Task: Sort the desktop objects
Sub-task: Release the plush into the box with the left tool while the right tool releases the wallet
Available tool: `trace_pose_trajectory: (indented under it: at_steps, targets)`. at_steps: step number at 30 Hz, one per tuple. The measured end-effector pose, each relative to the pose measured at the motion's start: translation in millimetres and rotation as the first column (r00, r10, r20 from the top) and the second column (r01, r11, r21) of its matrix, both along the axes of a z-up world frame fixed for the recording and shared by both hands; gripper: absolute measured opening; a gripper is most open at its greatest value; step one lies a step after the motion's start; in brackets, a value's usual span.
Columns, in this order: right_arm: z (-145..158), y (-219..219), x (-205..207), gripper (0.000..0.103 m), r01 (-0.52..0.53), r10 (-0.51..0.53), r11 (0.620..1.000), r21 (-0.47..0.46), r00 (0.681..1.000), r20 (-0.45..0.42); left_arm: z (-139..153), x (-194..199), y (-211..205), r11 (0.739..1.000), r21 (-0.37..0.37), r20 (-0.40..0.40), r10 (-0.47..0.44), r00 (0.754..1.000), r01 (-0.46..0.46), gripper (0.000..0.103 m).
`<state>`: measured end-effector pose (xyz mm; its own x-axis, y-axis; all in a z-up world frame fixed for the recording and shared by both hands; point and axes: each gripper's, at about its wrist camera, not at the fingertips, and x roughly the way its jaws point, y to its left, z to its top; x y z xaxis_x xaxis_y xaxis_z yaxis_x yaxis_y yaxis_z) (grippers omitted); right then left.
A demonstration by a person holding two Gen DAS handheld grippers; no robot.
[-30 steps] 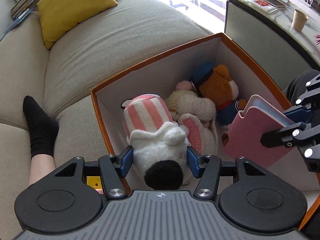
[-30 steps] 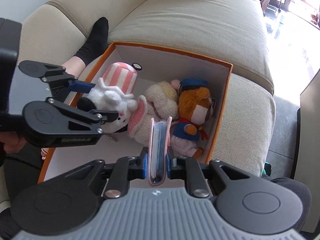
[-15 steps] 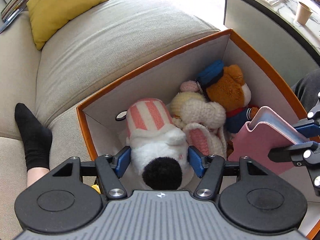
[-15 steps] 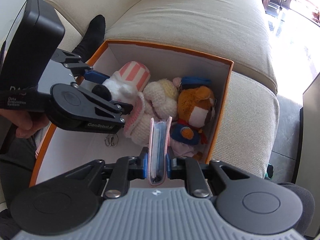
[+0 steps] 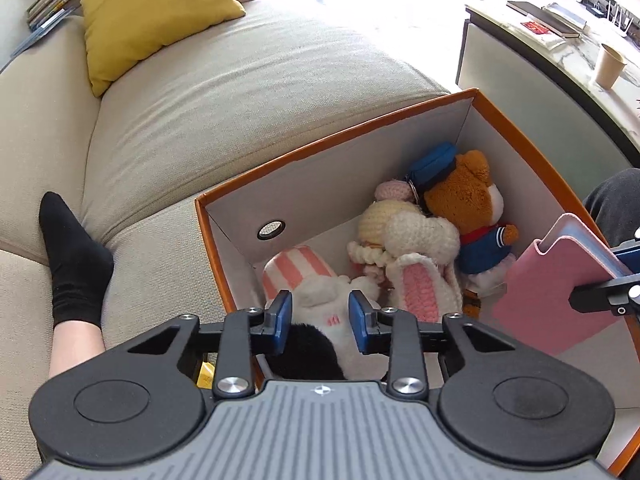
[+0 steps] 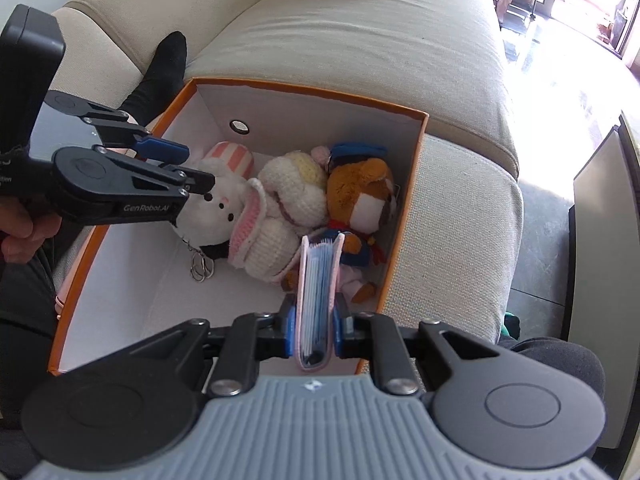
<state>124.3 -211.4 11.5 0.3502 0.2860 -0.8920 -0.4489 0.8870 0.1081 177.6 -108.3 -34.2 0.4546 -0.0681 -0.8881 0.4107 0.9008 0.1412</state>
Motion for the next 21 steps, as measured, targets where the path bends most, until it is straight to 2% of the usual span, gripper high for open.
trace_pose_trajectory:
  at_steps: [8,17,21]
  targets:
    - [-5,6,5,0.019,0.06,-0.06,0.997,-0.042,0.998,-0.016,27,-30,10,0.995,-0.105,0.097,0.011,0.995,0.0,0.036]
    - [-19,16,3,0.019,0.103,-0.106,0.989,-0.108,0.994,-0.024,42,-79,30,0.976,-0.21,0.15,0.08,0.985,-0.048,0.036]
    - [-22,21,3,0.019,0.09,-0.097,0.985,-0.144,0.994,-0.04,45,-92,41,0.964,-0.253,0.158,0.125,0.979,-0.082,0.036]
